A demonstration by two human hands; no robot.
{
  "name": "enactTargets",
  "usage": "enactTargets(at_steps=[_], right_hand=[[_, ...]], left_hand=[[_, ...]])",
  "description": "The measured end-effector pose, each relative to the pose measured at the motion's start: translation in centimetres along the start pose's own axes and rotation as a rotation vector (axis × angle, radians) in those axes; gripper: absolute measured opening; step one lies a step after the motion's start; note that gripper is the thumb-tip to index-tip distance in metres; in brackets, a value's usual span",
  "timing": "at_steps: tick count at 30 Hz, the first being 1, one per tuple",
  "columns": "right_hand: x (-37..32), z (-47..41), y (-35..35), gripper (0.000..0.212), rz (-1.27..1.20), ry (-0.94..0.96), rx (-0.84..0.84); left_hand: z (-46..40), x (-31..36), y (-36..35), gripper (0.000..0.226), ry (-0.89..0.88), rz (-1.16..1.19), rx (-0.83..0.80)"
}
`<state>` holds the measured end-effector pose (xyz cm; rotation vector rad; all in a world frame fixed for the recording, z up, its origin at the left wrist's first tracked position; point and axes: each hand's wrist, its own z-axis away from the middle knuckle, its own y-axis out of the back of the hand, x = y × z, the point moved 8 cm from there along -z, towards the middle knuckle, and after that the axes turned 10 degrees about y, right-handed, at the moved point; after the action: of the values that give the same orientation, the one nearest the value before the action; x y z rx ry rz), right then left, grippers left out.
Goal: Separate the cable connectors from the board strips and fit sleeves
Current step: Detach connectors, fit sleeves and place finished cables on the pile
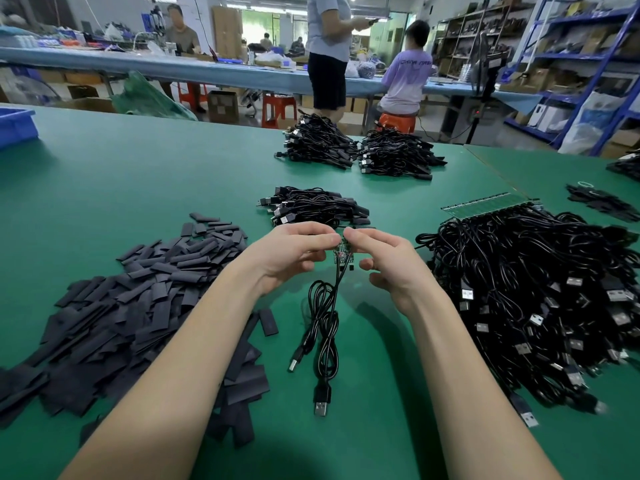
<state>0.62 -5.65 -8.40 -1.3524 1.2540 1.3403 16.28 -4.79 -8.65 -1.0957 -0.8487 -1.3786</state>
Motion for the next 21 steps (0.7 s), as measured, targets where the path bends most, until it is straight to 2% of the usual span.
enactTargets(at_steps=[7,12,17,19,21], right_hand=[[1.6,-0.2,-0.8,0.027,-0.167,-0.088,-0.118],[2.7,-0.2,-1.8,0.023,-0.371,-0.159,-0.184],[3.2,0.7,-2.4,0.019,-0.567,-0.256,-0.218],[3.1,0.6,-1.6,0.018,-0.544,-0.25,-0.179],[2.6,0.3,-0.5,0.014,-0.464,-0.192,-0.134]], left_hand=[[0.0,0.1,-0.5,0.001,-0.076,-0.032,-0.028],[-0.2,-0.3,-1.4,0.018,-0.053,0.062,-0.11],[-0.7,-1.6,-2.5,0.015,0.021,0.29,-0.245],[-1.2,-1.9,-1.9,0.009,0.023,0.272,-0.142],[-1.3,-2.1,-0.3,0.005,-0.016,0.101,0.091]])
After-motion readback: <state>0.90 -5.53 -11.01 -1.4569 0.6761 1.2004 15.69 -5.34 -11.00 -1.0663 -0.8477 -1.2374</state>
